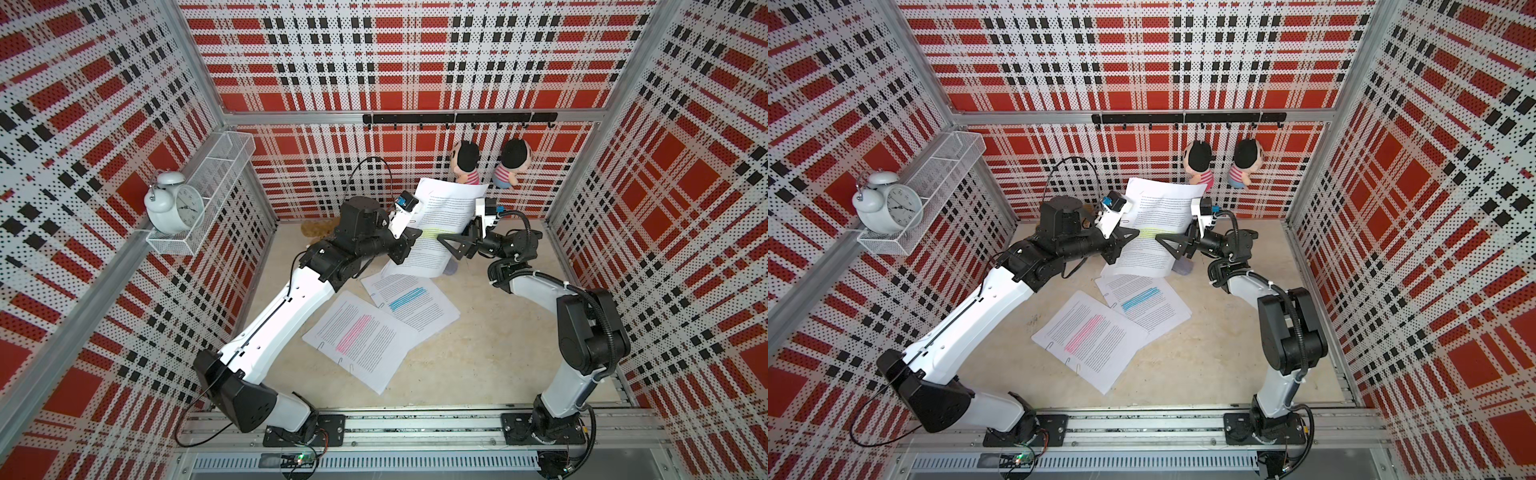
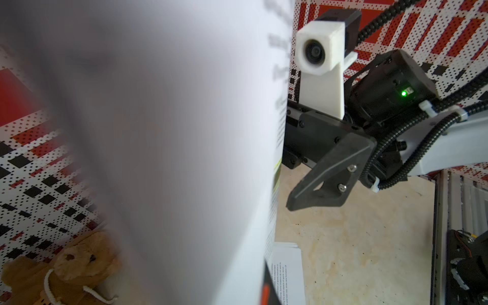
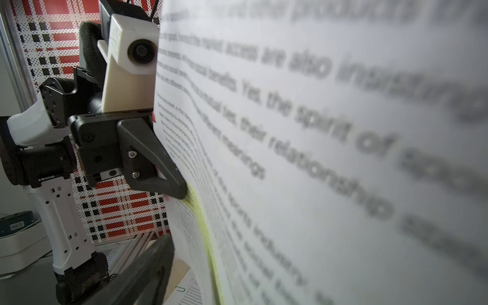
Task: Unclip the paperclips from the documents
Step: Pick up the document from the center of the board.
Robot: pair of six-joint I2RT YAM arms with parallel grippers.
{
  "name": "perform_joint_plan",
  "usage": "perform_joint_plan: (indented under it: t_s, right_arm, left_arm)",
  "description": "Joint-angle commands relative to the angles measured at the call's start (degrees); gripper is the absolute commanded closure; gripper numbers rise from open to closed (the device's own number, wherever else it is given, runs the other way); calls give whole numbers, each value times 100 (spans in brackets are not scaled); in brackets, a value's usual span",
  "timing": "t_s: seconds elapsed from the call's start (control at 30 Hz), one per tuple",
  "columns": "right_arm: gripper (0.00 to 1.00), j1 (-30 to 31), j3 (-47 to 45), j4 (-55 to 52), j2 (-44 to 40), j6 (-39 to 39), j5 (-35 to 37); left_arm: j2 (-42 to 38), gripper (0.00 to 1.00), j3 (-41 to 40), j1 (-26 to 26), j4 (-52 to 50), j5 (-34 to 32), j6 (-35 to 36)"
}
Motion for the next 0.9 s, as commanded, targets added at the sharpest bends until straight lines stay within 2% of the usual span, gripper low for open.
perform_joint_plan:
  t_s: [0.0, 0.27, 0.47, 0.57, 0.87]
  right_arm:
    - [13, 35, -244, 326, -239, 127, 25]
    - [17, -97, -485, 341, -507, 282, 169]
    - [22, -213, -527, 647, -515, 712, 136]
    - [29, -213, -372, 703, -410, 894, 57]
    - [60, -213, 50, 495, -246, 1088, -106]
  left_arm:
    - [-144, 100, -144, 64, 660, 182, -287]
    - [-384, 100, -660, 359, 966, 309, -461]
    - [-444, 100, -843, 552, 1074, 507, -487]
    - [-434, 100, -913, 567, 1061, 558, -454]
    - [-466, 100, -1105, 616, 1140, 669, -438]
